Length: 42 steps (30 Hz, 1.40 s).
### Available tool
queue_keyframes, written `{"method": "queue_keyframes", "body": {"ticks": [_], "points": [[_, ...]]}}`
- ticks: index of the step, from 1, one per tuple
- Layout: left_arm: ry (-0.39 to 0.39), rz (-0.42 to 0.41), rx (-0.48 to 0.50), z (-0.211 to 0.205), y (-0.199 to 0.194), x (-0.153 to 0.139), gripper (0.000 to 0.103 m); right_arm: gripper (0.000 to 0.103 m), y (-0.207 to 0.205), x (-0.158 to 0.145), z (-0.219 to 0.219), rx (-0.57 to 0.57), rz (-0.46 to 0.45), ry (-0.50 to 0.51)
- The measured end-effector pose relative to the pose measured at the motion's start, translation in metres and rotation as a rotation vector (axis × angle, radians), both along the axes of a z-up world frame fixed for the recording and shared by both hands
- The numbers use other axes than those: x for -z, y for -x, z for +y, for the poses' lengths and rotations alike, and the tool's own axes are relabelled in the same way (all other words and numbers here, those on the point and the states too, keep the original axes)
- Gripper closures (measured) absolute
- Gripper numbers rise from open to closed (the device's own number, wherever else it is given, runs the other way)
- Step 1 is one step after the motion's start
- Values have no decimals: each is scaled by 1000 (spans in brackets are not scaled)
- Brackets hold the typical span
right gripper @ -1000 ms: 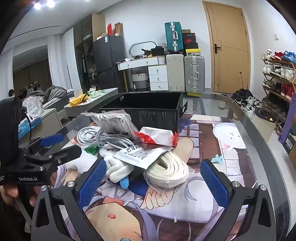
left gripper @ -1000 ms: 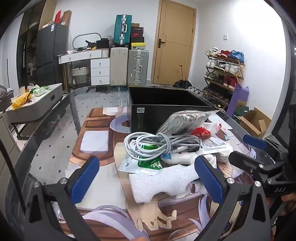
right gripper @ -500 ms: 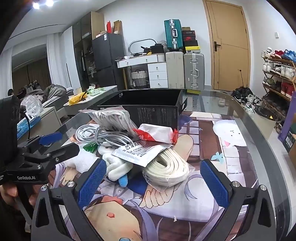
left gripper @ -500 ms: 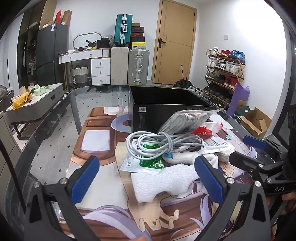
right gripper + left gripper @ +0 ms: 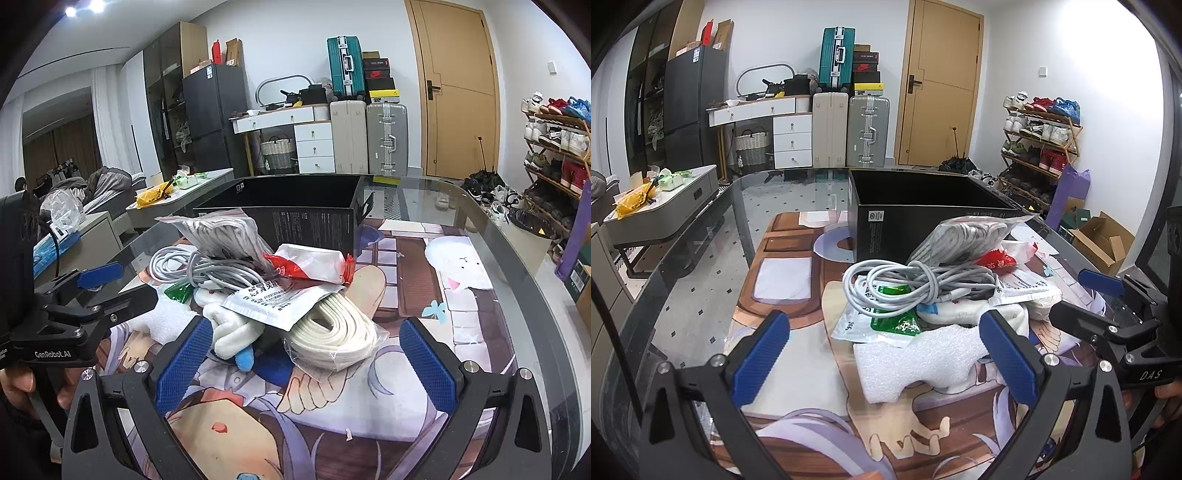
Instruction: Organize soft objects
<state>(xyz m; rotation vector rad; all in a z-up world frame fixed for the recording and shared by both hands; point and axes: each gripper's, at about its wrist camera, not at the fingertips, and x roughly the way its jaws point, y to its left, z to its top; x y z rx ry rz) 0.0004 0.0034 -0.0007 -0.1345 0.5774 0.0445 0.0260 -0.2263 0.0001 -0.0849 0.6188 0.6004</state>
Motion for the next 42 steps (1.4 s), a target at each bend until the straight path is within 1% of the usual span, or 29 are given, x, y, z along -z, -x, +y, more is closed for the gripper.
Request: {"method": "queue_keyframes", "body": {"ticks": [20,28,32,36,42], "points": [[-1,-9,-2,2,1,3,0,0,2,-2,3,-3,-11,9],[-6,-16,-5,1,1,-2,0,0,3,-5,4,-3,-10,17],[6,-31,-3,1,3,-5,0,0,3,-7,4,0,-15,23],[-2,-40,0,-1,3,-7,0,0,4,-9,6,2,-23,31],[-38,-61,15,-10,6,-9,0,0,3,-14,5,12,-40,27]]}}
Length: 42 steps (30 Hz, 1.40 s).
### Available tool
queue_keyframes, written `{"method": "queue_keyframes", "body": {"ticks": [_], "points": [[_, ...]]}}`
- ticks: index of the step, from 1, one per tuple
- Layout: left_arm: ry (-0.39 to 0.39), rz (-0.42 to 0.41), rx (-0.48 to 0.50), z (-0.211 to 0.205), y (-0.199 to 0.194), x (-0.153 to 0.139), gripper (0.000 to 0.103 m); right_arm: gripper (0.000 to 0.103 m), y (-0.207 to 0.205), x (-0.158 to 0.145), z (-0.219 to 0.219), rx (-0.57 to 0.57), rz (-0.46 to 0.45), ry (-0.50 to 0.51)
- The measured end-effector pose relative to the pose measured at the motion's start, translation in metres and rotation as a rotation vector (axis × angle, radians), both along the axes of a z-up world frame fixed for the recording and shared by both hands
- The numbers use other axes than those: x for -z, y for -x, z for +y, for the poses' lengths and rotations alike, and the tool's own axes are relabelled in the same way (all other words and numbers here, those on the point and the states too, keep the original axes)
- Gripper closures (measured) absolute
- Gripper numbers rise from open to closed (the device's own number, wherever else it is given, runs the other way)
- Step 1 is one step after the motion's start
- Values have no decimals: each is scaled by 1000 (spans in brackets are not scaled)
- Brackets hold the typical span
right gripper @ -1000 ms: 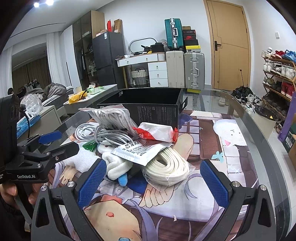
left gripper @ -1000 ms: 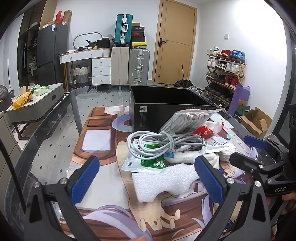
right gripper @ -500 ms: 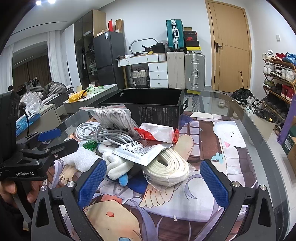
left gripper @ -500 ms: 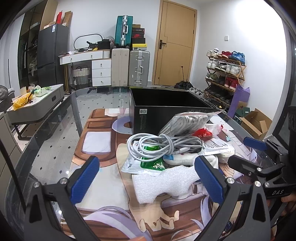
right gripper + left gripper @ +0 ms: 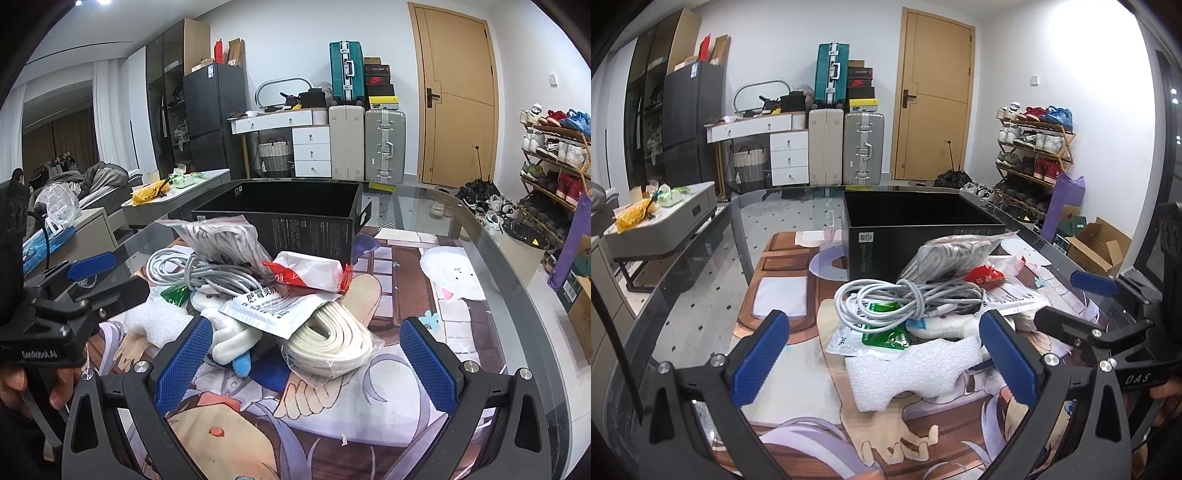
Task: Organize soft objects
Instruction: 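Lower the right tool onto the bagged white rope and close on it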
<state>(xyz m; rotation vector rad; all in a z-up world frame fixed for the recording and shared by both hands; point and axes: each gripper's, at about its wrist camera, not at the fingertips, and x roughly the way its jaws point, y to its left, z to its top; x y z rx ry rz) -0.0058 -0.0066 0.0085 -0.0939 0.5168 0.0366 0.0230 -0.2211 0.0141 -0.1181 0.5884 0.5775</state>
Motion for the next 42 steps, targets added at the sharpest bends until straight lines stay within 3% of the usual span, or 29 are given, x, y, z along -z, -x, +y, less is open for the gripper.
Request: {"method": "queue_keyframes", "body": {"ticks": [14,24,38,42], "points": [[-18,38,10,-3,-6,2,0,0,-10,-6,2,12,3,70],[-38,92,52,-7,-12,6,0,0,-44,14,-6,48,129,169],[-25,151,98,-8,-15,12,0,0,-70,32,5,-35,246,215],[-6,163,92,-4,-17,14,0,1,-75,35,18,-65,242,246]]}}
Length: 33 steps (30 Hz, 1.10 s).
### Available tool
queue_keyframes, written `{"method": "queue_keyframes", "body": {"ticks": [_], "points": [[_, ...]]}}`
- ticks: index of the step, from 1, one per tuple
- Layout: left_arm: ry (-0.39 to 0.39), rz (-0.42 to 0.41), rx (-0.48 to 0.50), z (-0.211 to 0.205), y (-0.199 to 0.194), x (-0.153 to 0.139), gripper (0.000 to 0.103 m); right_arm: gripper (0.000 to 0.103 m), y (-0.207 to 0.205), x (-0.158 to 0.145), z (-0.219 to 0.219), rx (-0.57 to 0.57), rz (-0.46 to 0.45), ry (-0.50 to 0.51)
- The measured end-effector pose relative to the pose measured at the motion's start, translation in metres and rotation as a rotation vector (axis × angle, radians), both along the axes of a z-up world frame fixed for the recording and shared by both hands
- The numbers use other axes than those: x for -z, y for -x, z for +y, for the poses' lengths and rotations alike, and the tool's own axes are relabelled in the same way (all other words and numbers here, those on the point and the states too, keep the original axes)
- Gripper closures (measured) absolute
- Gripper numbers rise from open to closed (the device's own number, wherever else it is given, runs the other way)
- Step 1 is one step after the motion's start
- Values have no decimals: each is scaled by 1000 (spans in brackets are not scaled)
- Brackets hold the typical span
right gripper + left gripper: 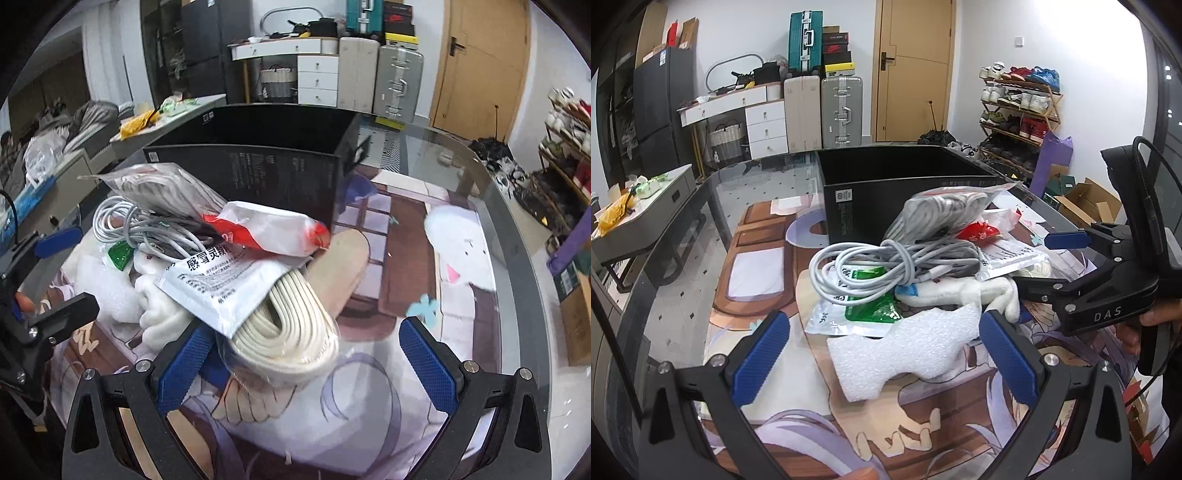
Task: Organize soft objects
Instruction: 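Lower the right tool onto the bagged white rope and close on it, then lift the bagged rope with the right tool while the left tool grasps the white foam sheet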
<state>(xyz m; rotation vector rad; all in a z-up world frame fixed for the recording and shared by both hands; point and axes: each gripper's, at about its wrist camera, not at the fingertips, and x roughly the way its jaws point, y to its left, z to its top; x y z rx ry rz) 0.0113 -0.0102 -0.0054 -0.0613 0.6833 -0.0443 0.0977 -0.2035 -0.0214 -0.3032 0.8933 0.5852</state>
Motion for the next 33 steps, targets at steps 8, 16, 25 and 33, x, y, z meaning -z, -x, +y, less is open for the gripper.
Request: {"method": "queue_keyframes", "body": {"ticks": [8,16,25,33], "points": [[6,15,7,2,-2,2,0,32,-2,6,14,-73,29,-2],[20,45,8,4,-7,6,0,55,14,4,7,-91,21,-21],[63,93,25,10,-7,9,0,59,26,1,-5,-78,19,-35],[-15,140,40,-1,-9,12,0,59,31,-2,-10,-59,19,-36]]}}
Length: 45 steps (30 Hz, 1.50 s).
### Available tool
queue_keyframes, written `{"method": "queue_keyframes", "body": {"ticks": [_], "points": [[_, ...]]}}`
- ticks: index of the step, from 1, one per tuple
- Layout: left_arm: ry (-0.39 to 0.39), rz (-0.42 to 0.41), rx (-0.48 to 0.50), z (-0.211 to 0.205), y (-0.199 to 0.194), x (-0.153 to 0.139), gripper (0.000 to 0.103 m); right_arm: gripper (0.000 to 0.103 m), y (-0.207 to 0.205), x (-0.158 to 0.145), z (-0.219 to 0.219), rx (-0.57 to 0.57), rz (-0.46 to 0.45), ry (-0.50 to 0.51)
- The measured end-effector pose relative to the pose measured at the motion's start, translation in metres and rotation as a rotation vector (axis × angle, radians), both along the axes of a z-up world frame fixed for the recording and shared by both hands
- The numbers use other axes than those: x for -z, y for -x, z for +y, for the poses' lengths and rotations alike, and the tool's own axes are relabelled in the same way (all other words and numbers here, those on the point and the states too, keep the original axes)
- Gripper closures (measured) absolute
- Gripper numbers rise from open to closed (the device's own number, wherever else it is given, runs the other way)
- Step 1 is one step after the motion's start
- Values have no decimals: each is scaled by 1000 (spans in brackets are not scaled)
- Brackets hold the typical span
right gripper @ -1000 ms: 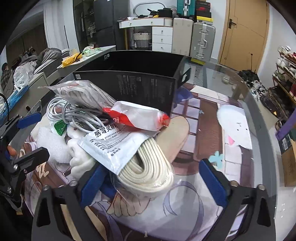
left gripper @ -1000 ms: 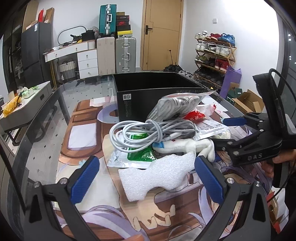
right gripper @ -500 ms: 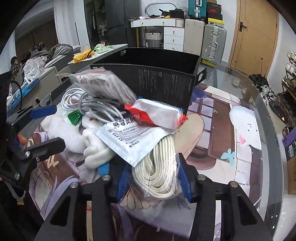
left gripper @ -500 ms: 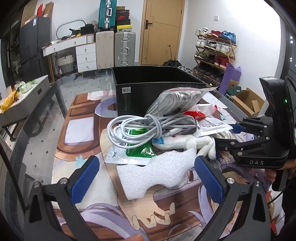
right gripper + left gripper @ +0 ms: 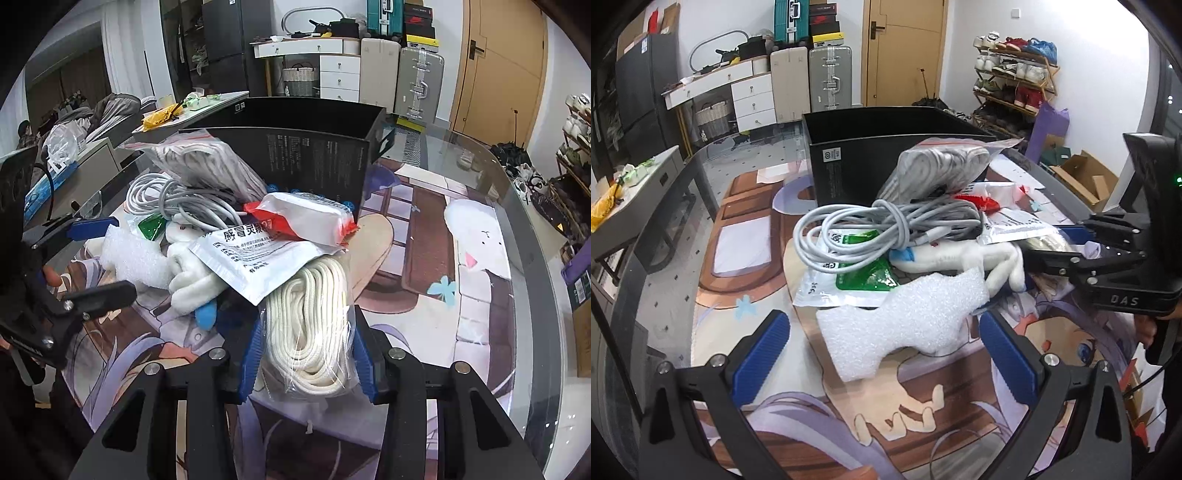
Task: Organize soft objects
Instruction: 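Lift the bagged rope with the right tool while the left tool grasps the white foam sheet, then carry the rope bag and foam sheet over the black box with both tools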
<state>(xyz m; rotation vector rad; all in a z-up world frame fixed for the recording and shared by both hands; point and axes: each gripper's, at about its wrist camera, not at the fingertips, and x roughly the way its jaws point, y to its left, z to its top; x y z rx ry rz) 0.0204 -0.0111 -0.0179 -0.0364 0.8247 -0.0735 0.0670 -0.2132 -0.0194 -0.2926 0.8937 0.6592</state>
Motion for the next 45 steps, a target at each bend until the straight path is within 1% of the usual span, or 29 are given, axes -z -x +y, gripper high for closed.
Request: {"method": "queue_keyframes", "body": {"ticks": [3,5,6,7,8,11,15,19,22,26,35,45], "points": [[2,21,-10,0,-3,2,0,59,2,-1,-2,7,0,0],[7,16,-12,1,-2,2,4,59,4,-2,-4,11,0,0],[10,15,-14,2,-3,3,16,59,6,-2,-5,13,0,0],[18,22,-5,2,-3,5,32,59,8,-3,-6,15,-1,0],[17,28,-1,3,-4,6,32,59,10,-4,-8,17,-1,0],[29,13,26,2,0,4,34,59,17,-5,-12,25,-2,-1],[48,-17,33,4,8,-1,34,60,27,-7,-17,38,-6,-2],[67,-39,21,7,15,-5,34,61,35,-10,-23,52,-18,-4],[90,-69,19,10,20,-13,34,62,43,-13,-30,59,-26,-3],[98,-100,15,11,24,-23,34,63,52,-18,-39,69,-41,-8],[88,-154,-11,13,29,-42,34,63,71,-40,-59,97,-93,-38],[73,-205,-38,18,24,-61,34,63,73,-72,-56,90,-167,-113]]}}
